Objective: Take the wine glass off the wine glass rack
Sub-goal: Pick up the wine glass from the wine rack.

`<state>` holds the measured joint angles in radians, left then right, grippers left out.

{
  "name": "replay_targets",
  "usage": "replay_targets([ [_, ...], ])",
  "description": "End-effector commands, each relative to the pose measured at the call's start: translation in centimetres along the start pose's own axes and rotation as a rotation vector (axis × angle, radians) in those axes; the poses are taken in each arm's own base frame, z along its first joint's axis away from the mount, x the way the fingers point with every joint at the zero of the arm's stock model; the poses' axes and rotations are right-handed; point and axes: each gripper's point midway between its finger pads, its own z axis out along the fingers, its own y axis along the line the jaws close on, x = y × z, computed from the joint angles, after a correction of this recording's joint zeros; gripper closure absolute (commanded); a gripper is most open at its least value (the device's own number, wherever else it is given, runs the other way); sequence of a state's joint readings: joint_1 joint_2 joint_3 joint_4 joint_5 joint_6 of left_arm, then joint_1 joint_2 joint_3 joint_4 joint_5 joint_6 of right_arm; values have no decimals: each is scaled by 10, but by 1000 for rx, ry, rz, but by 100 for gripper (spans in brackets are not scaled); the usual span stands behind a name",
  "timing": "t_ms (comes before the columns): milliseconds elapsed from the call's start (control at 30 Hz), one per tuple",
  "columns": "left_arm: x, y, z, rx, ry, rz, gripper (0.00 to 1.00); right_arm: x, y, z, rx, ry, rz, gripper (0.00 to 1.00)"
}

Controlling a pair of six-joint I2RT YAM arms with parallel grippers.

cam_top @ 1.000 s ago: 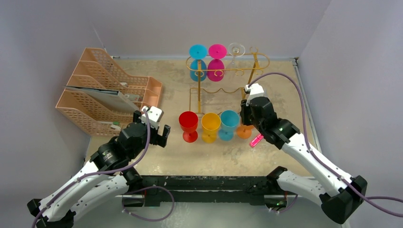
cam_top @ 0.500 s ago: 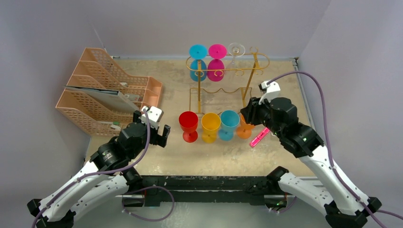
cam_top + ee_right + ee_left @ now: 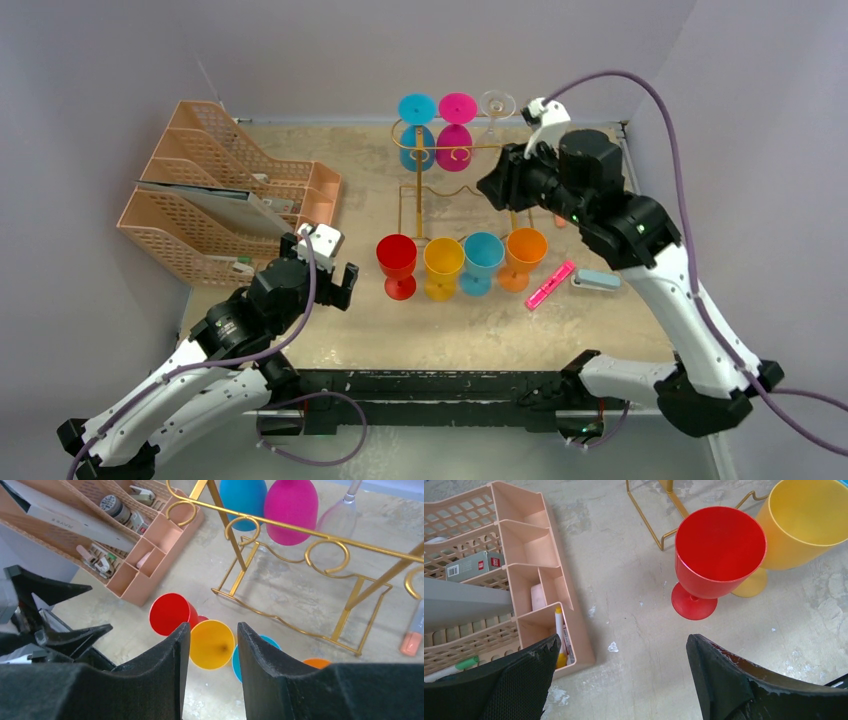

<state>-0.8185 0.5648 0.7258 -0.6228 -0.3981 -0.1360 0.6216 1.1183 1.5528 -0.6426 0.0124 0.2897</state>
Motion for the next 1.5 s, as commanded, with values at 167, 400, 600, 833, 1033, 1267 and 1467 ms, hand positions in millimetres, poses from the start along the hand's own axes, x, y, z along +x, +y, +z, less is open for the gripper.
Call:
replay_targets([
  [167, -16, 4, -5, -11, -38, -12, 5, -66, -26, 34, 153, -91, 3, 56],
  [400, -16, 4, -4, -15, -32, -12, 5, -103, -72, 53, 220, -145, 159, 40],
  [600, -15, 0, 0, -2, -15, -2, 5, -114, -95, 73, 213, -139, 250, 39],
  [833, -15, 1, -2, -2, -22, -7, 5, -121, -119, 92, 214, -143, 301, 43],
  [1033, -16, 2, -4, -6, -32, -13, 5, -115, -132, 108, 217, -109, 335, 45],
  [1267, -16, 1, -3, -1, -28, -12, 5, -107, -135, 122, 181, -38, 405, 50],
  [1467, -15, 0, -3, 1, -26, -8, 5, -100, -155, 132, 252, -24, 385, 52],
])
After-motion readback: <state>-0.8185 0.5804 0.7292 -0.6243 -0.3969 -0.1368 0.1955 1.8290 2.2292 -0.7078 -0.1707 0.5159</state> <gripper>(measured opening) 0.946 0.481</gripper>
